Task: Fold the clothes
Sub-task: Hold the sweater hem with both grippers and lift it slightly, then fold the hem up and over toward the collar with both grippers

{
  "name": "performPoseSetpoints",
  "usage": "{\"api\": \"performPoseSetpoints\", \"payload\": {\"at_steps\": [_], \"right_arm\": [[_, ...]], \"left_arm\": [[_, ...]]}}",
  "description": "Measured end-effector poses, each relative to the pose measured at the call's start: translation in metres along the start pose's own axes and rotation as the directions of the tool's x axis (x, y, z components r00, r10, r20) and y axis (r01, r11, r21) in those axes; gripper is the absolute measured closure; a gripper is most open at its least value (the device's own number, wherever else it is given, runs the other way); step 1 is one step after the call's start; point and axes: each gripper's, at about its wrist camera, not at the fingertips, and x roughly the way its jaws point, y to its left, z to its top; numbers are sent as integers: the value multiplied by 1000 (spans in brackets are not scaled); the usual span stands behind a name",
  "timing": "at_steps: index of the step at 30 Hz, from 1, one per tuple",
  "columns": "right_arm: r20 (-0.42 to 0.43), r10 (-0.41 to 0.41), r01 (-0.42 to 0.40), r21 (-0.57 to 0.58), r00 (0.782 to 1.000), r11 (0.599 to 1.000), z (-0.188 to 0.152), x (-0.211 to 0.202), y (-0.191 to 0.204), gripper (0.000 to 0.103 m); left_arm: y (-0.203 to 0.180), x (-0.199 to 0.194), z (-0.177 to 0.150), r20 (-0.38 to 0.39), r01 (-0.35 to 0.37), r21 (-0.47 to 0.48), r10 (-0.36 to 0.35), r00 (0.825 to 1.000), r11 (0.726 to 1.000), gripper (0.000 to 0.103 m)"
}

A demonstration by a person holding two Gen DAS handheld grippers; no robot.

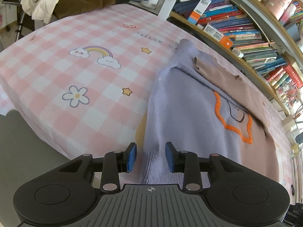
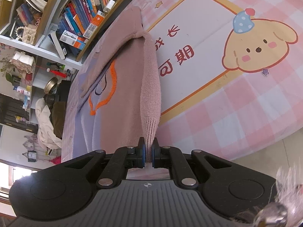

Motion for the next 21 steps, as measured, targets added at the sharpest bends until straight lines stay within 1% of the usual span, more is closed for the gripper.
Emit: {"api": "performPoseSetpoints", "payload": {"at_steps": [1, 2, 3, 9, 14, 18, 21], "right_arm": [[-1, 0, 0, -1, 1000, 1000, 0, 0, 0, 97], [-2, 0, 0, -1, 1000, 1000, -1, 0, 0, 97], [-2, 0, 0, -2, 1000, 1000, -1, 0, 0, 97], [-7, 0, 0, -6, 1000, 1000, -3, 0, -1, 97], [-11, 0, 0, -10, 1000, 1000, -5, 0, -2, 97], [-14, 0, 0, -13, 1000, 1000, -6, 0, -2, 97], [-16, 0, 0, -15, 1000, 1000, -7, 0, -2, 97]], "left_arm": [[0, 1, 0, -9, -1, 3, 1, 1000, 1000, 93], [0, 1, 0, -15, 1, 5, -1, 1000, 1000, 98], [0, -1, -1, -15, 10, 4, -10, 1000, 1000, 99], [7, -20, -8, -23, 70, -9, -70, 997, 998, 99], [13, -35, -14, -35, 117, -66, -120, 992, 991, 99], [14, -37, -23, -70, 134, -76, -139, 988, 988, 99], [18, -38, -23, -64, 159, -116, -167, 984, 980, 99]]}}
